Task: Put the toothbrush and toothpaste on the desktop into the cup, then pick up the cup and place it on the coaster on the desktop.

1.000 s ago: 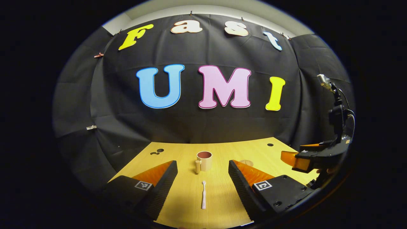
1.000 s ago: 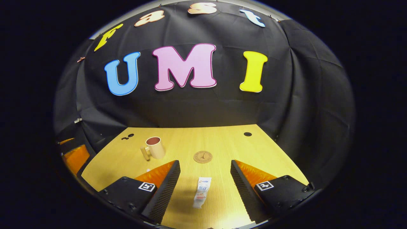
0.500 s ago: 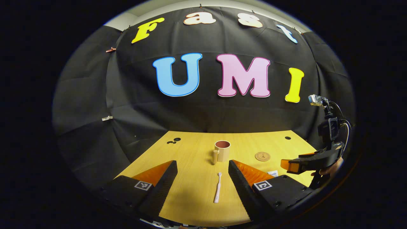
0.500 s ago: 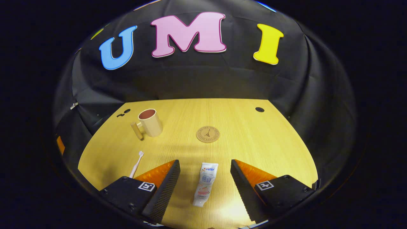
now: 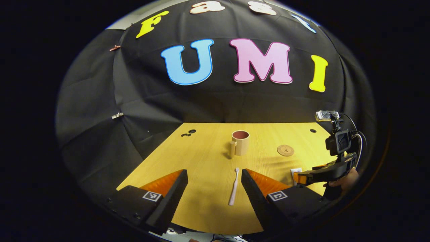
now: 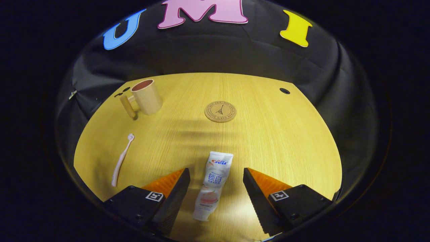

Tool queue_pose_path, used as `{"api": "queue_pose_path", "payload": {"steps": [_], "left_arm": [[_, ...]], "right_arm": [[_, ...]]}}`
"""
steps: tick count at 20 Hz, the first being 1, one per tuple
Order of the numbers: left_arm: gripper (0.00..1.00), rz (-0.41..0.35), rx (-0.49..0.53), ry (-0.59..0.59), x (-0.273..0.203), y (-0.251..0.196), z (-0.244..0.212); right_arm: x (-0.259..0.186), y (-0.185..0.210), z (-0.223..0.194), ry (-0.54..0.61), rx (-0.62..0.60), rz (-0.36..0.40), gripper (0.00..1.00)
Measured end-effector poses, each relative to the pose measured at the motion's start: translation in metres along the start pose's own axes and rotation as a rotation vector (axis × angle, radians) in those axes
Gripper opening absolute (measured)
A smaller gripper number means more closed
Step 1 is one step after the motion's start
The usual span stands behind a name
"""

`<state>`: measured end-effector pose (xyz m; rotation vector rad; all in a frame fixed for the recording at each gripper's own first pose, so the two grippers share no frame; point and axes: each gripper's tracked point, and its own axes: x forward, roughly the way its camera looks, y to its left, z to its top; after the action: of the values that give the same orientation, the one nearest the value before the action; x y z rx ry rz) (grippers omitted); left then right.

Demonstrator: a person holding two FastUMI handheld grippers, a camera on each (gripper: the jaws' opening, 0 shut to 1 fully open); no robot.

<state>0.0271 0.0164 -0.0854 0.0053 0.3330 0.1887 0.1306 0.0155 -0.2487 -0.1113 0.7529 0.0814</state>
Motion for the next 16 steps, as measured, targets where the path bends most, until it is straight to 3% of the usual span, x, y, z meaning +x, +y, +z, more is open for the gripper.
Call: {"api": "queue_pose_path", "payload": {"steps": [13,15,16], "left_arm": [[0.99,0.018,0.033,0.053,0.002,0.003,-0.014],[0.99,0.011,0.038,0.047,0.002,0.003,-0.012],[0.99,0.0,0.038,0.041,0.002,0.001,-0.013]], "right_arm": [[0.022,0.0,-0.038,0.179,0.072,-0.02,0.95],[0.023,-0.001,-0.039,0.197,0.097,-0.039,0.84],[0.023,-0.002,-0.039,0.203,0.11,-0.045,0.67]]}}
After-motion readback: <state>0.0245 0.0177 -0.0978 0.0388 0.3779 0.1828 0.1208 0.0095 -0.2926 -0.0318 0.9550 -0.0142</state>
